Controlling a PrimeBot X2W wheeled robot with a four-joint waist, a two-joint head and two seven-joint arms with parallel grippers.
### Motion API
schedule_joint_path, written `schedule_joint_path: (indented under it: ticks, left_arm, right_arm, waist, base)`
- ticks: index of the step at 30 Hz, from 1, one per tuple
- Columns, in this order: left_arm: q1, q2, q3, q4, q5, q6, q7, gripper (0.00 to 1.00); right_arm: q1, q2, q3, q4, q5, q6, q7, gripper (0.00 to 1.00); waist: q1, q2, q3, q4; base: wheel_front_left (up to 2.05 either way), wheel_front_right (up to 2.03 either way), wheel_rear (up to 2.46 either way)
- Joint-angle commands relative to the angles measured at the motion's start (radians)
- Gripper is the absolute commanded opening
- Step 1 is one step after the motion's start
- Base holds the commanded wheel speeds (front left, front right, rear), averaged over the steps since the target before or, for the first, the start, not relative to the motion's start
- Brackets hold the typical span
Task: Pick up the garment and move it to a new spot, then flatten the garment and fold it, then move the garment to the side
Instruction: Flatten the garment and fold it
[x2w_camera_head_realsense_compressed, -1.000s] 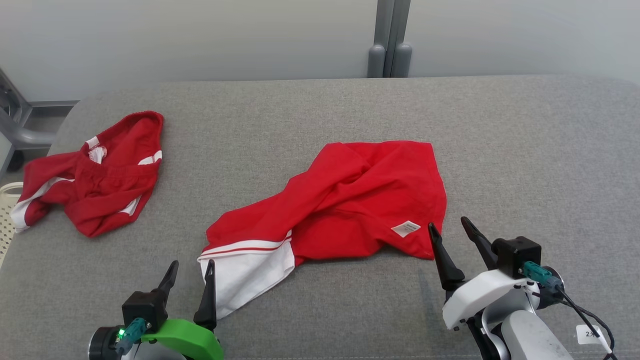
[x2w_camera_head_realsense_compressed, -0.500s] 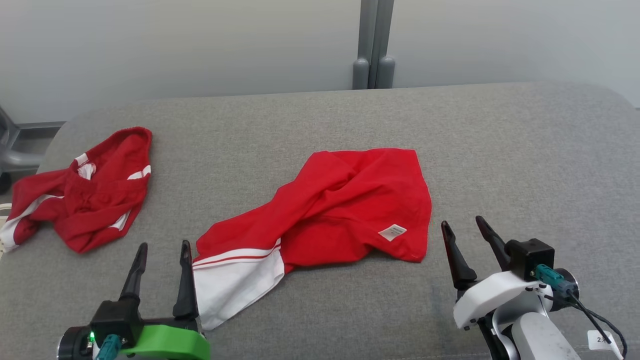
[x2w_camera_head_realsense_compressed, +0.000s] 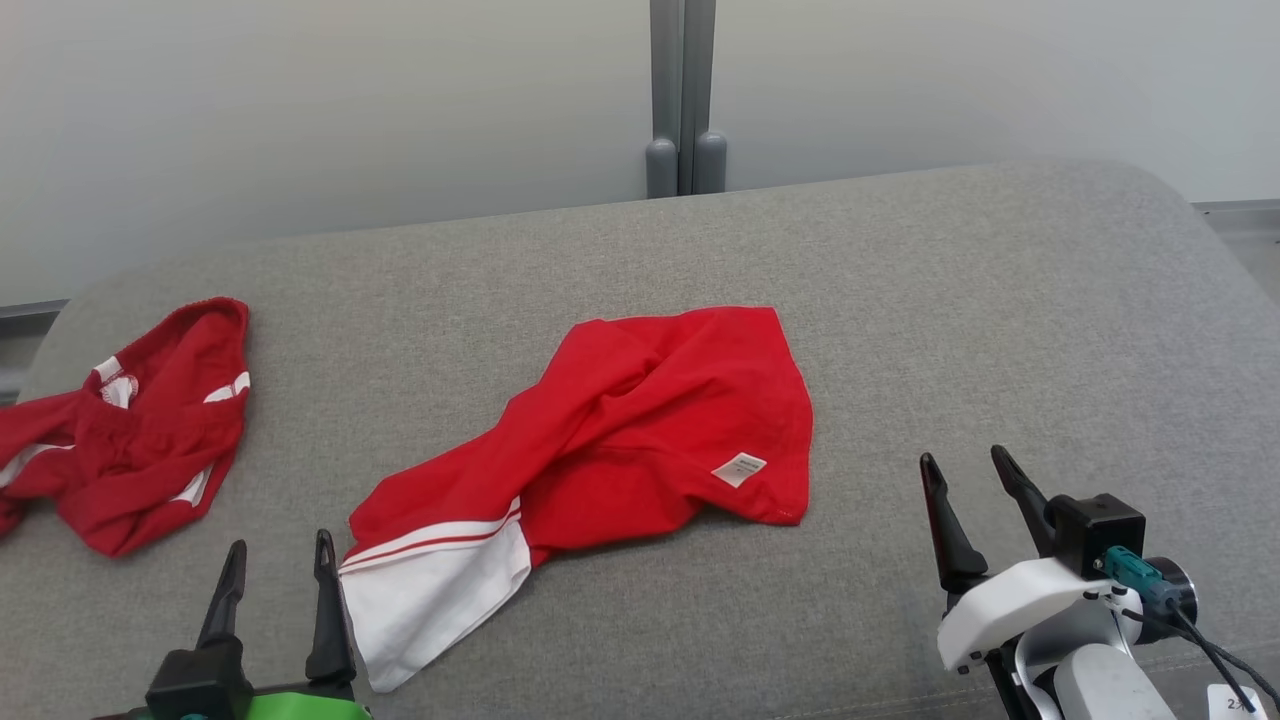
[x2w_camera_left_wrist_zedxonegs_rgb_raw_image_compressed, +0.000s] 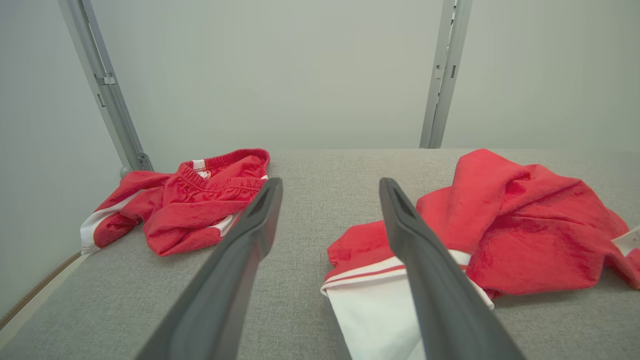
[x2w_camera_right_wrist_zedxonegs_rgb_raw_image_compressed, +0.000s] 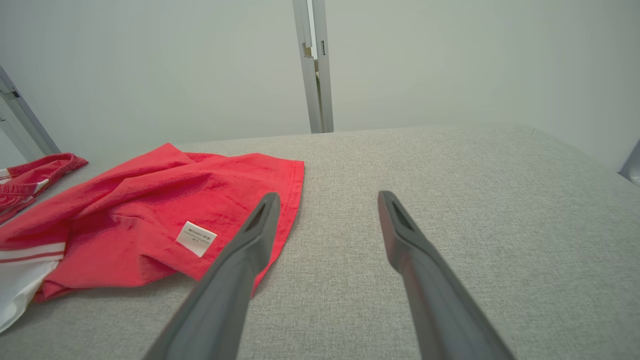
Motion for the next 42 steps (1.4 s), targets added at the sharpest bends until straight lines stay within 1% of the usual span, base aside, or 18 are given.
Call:
schedule_joint_path:
  ticks: [1,8,12,19,34,42]
  left_arm:
    - [0.012,0.009,0.013,-0.002,0.002,-0.007,-0.004,1.00]
    - [0.026,0.004,0.046,-0.014,-0.019,-0.038,-0.004,1.00]
    - [0.024,0.001,0.046,-0.003,-0.004,-0.042,-0.004,1.00]
    - [0.001,0.012,0.024,0.023,0.024,-0.068,-0.004,1.00]
    - [-0.018,0.023,0.011,0.058,0.037,-0.082,-0.004,1.00]
    - [-0.022,0.021,0.012,0.060,0.036,-0.079,-0.004,1.00]
  right_arm:
    - [0.015,-0.003,-0.005,-0.009,-0.008,0.000,0.005,1.00]
    - [0.046,-0.003,-0.010,-0.034,-0.001,0.000,0.017,1.00]
    - [0.052,-0.003,-0.008,-0.044,0.003,0.000,0.026,1.00]
    - [0.060,-0.003,-0.011,-0.055,0.008,0.000,0.034,1.00]
    - [0.057,-0.003,-0.003,-0.056,0.011,0.000,0.045,1.00]
    - [0.057,-0.003,-0.004,-0.055,0.011,0.000,0.044,1.00]
  waist:
    - [0.0000,-0.0001,-0.005,-0.007]
    - [0.0000,-0.0001,-0.008,-0.011]
    - [0.0000,-0.0001,-0.009,-0.008]
    - [0.0000,-0.0001,-0.006,0.001]
    - [0.0000,-0.0001,-0.004,0.002]
    - [0.0000,-0.0001,-0.006,0.003]
  base:
    - [0.00,0.00,0.00]
    - [0.00,0.00,0.00]
    - [0.00,0.00,0.00]
    - [0.00,0.00,0.00]
    - [0.00,0.00,0.00]
    - [0.00,0.00,0.00]
